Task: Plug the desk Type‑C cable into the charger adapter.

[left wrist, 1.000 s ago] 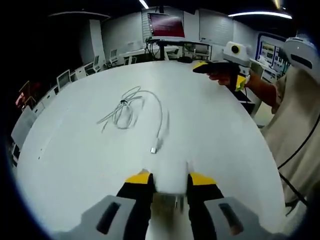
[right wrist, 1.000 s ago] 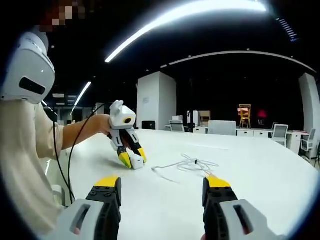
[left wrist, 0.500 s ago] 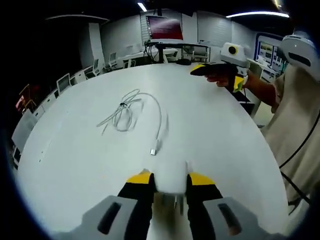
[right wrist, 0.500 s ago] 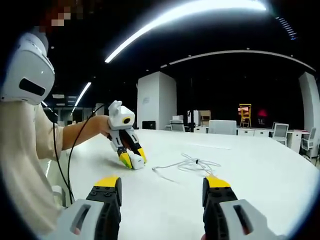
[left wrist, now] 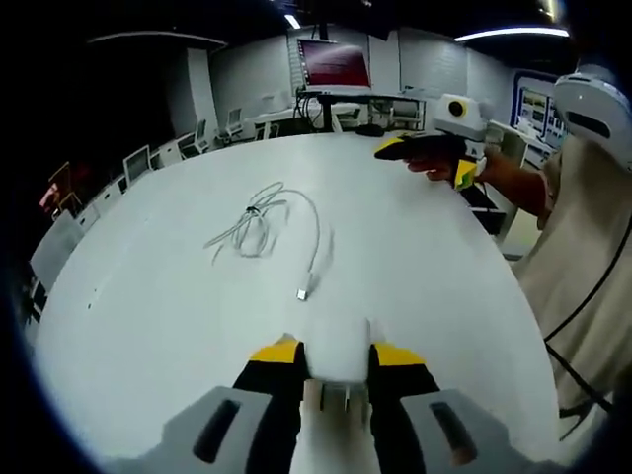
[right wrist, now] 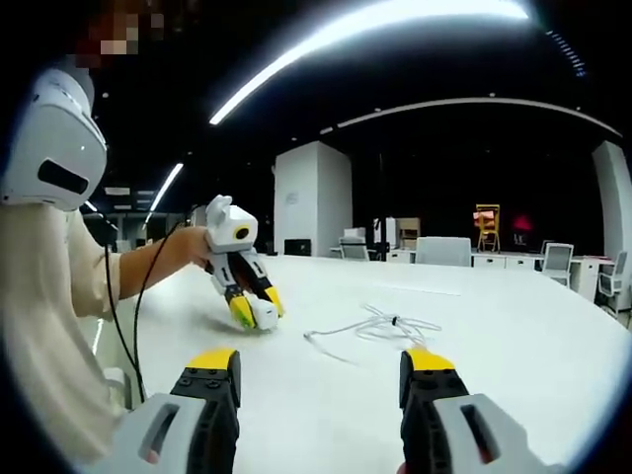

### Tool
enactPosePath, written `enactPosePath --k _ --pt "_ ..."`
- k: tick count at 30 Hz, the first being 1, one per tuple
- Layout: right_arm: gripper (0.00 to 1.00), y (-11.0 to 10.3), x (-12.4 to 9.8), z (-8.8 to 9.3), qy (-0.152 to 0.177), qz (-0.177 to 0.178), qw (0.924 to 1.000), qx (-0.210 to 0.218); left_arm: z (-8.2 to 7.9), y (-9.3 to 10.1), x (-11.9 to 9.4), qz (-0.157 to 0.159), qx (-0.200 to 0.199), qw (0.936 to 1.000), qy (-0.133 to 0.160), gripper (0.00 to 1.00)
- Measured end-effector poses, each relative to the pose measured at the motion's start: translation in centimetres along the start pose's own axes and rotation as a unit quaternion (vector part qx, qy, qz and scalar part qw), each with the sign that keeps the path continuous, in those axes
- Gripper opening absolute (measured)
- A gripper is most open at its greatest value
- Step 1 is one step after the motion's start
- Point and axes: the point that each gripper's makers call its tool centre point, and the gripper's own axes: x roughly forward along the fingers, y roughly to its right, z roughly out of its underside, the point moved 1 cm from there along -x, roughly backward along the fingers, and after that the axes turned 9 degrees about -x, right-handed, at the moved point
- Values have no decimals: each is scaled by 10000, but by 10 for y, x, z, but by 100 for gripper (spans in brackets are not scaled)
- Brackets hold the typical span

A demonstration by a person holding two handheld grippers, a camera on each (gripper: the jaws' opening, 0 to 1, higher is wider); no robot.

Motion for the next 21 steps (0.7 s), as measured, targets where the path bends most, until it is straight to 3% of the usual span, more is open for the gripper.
enactPosePath --k 11,21 --pt "66 -1 4 -4 24 -57 10000 -37 9 7 -8 -54 -47 10000 16 26" --pt "66 -9 7 -5 -37 -131 9999 -78 19 9 -2 30 -86 9999 -64 26"
